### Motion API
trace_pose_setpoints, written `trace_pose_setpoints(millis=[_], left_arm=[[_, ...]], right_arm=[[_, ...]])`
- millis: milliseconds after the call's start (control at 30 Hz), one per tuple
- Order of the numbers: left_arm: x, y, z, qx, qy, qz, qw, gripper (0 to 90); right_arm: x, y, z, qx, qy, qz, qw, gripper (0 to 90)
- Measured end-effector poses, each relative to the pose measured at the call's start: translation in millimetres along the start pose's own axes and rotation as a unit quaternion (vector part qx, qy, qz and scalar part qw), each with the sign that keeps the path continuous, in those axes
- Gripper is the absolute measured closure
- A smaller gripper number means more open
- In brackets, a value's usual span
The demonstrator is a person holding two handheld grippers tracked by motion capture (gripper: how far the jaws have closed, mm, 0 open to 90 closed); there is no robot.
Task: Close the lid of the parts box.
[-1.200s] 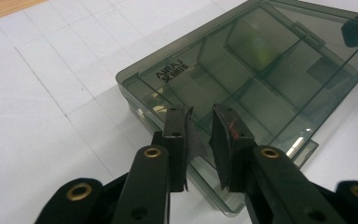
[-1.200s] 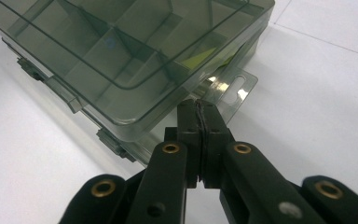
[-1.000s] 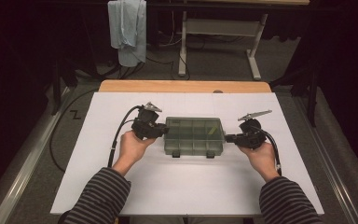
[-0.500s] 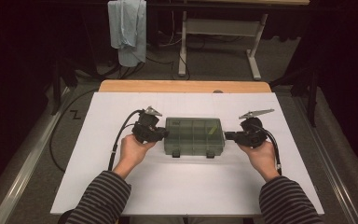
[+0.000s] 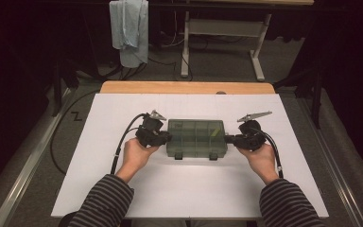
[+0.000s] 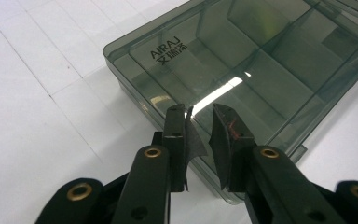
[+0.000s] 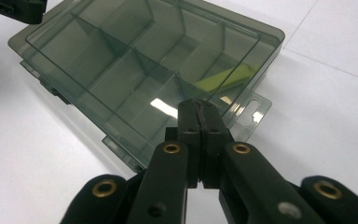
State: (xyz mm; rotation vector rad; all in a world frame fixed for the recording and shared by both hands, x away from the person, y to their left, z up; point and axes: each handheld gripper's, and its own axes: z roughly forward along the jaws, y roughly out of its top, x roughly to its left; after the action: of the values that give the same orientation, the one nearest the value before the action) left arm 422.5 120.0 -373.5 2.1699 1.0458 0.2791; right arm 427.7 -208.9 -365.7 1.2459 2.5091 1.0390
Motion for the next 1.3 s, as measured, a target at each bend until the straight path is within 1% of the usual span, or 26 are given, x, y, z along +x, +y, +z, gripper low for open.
trace_pose_setpoints(millis=[33,167,367,433,500,567,633,700,933,1033,1133,1167,1233,1300], left_arm=[[0.0,0.1,0.1,0.004,0.000,0.003,1.0000,75.4],[-1.1,0.0,1.6,0.005,0.003,0.007,1.0000,75.4],[-1.7,-0.2,2.3,0.003,0.006,0.009,0.9999,75.4],[-2.2,-0.3,2.9,0.006,0.008,0.011,0.9999,75.3],[-3.6,-1.0,5.3,0.015,0.014,0.018,0.9996,75.4],[-4.4,-1.1,5.8,0.014,0.016,0.020,0.9996,75.3],[-4.2,-1.1,5.9,0.014,0.016,0.019,0.9996,75.2],[-4.2,-1.0,5.7,0.015,0.017,0.020,0.9995,74.9],[-3.7,-1.0,5.2,0.014,0.016,0.022,0.9995,69.9],[-3.9,-1.0,3.9,0.007,0.021,0.020,0.9996,64.5],[-3.6,-0.7,1.1,0.003,0.020,0.019,0.9996,60.6],[-3.6,-0.7,0.0,0.002,0.021,0.019,0.9996,59.0],[-3.7,-0.9,-1.8,-0.002,0.026,0.021,0.9994,55.6],[-3.2,-1.0,-4.1,-0.005,0.028,0.020,0.9994,52.9]], right_arm=[[0.2,-0.1,1.1,0.001,-0.002,0.000,1.0000,90.0],[0.7,-0.3,4.5,0.006,-0.004,0.001,1.0000,90.0],[0.7,0.0,6.6,0.007,-0.003,0.001,1.0000,90.0],[0.6,-0.1,7.4,0.008,-0.003,0.001,1.0000,90.0],[1.1,-0.5,9.2,0.015,-0.005,-0.001,0.9999,90.0],[1.5,-0.9,10.4,0.015,-0.007,-0.003,0.9999,90.0],[1.9,-1.1,11.0,0.015,-0.005,0.000,0.9999,90.0],[2.4,-0.8,11.3,0.015,-0.005,-0.003,0.9999,90.0],[3.8,-0.8,10.6,0.008,-0.004,-0.011,0.9999,89.9],[4.9,-0.7,8.6,0.004,-0.003,-0.011,0.9999,89.4],[4.6,-1.0,5.8,-0.003,-0.003,-0.011,0.9999,88.3],[4.5,-1.1,4.8,-0.004,-0.004,-0.008,0.9999,87.8],[3.1,-1.4,3.2,-0.007,-0.006,-0.012,0.9999,86.7],[2.8,-1.9,1.8,-0.008,-0.008,-0.009,0.9999,85.7]])
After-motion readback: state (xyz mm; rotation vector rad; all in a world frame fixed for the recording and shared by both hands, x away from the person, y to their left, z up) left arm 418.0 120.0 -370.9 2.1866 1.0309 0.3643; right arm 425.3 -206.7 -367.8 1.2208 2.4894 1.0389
